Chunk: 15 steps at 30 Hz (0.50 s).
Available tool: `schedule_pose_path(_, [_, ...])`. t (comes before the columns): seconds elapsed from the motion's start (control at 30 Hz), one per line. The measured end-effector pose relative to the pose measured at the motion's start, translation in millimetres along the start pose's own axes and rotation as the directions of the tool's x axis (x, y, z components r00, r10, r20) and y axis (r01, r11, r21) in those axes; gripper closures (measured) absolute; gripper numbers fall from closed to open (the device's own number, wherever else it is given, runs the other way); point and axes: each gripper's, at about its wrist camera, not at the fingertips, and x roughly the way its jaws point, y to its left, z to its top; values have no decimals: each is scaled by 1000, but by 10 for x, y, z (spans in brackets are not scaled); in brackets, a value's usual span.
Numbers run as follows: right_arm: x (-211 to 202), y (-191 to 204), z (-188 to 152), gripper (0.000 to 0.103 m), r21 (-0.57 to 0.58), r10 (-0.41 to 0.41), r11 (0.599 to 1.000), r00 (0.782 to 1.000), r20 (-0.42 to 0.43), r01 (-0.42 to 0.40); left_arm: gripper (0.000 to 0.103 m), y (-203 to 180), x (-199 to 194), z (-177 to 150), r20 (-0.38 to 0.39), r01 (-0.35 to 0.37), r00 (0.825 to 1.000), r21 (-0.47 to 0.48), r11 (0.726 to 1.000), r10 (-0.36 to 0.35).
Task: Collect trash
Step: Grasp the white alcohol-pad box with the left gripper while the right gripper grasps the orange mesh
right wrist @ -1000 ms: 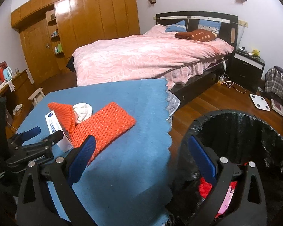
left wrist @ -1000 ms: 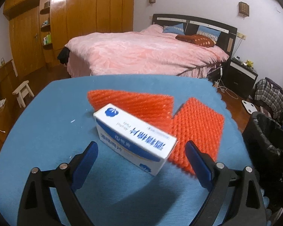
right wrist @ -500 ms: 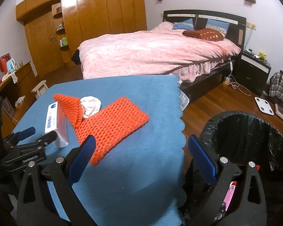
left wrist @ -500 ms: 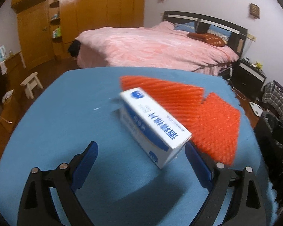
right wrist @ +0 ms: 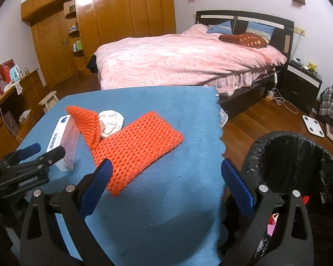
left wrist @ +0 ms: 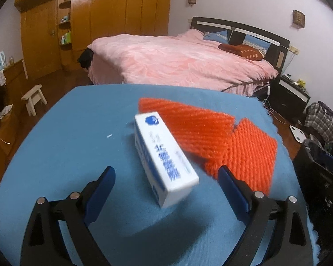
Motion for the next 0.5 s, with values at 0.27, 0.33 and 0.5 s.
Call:
schedule_pose_path(0.27, [54,-19,4,7,6,9,1000,1000,-7,-9,55,69,196,-18,-62,31,998,-9,999,-31])
schedule_pose_path(0.33, [90,22,7,7,-5,16,1000,1000,-12,-16,62,101,171,-53,-63,35,997,-3,999,-35])
schedule_pose_path(0.5, [287,144,5,8,-11,40,999,998,-48,-40,70,203,29,-116,-60,48,997,6,999,-47])
